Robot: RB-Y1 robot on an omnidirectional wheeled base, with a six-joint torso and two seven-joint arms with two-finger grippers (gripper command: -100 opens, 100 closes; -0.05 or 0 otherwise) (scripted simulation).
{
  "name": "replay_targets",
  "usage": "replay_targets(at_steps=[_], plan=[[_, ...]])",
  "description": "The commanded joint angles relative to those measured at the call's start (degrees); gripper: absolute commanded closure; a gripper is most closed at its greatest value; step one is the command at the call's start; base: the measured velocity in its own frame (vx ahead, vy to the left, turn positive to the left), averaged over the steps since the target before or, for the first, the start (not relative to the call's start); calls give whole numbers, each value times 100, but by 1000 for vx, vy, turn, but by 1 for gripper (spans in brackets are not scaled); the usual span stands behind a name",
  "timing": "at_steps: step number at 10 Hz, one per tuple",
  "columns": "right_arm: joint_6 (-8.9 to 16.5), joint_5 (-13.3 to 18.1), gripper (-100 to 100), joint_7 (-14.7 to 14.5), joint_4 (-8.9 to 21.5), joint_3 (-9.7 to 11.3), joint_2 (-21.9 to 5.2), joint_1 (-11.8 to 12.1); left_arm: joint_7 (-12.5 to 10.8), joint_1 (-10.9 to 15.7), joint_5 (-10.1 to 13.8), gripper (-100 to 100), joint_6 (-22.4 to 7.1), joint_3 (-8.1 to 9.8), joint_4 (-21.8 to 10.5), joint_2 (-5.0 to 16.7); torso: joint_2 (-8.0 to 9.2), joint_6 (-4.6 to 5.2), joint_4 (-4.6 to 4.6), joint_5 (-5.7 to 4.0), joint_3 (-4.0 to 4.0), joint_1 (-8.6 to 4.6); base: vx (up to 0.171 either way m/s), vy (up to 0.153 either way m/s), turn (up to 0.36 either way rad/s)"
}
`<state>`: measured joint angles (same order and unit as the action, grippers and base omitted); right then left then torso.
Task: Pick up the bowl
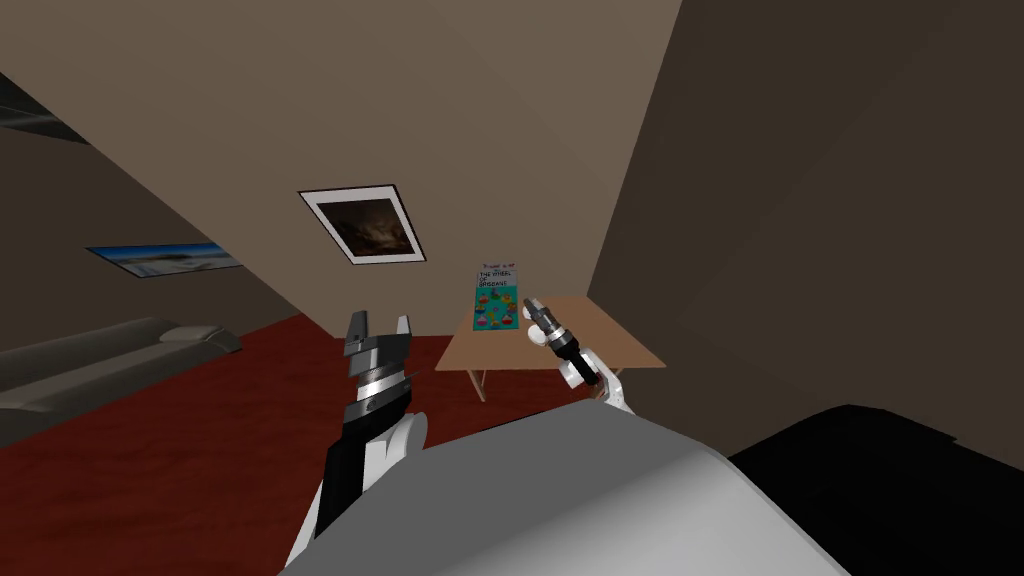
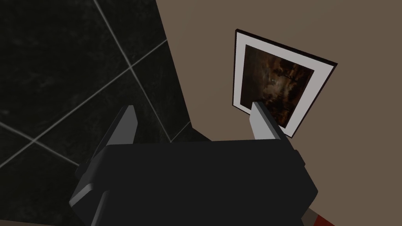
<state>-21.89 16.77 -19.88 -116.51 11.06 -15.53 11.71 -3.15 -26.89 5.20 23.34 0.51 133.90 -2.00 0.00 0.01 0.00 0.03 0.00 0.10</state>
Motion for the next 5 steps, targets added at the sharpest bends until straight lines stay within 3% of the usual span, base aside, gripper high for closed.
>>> replay_targets(at_steps=[1,4,5], plan=[[-17,155,-100,-171,286,143,-147,-246,0,0,0,0,0,0,0,0,0,0,0,0,0,0,-4,31,75],[-14,294,-100,-319,655,279,-287,-453,0,0,0,0,0,0,0,0,3,-1,0,0,1,2,-11,28,42],[-9,434,-100,-470,883,422,-430,-661,0,0,0,0,0,0,0,0,3,0,0,0,2,1,-11,32,73]])
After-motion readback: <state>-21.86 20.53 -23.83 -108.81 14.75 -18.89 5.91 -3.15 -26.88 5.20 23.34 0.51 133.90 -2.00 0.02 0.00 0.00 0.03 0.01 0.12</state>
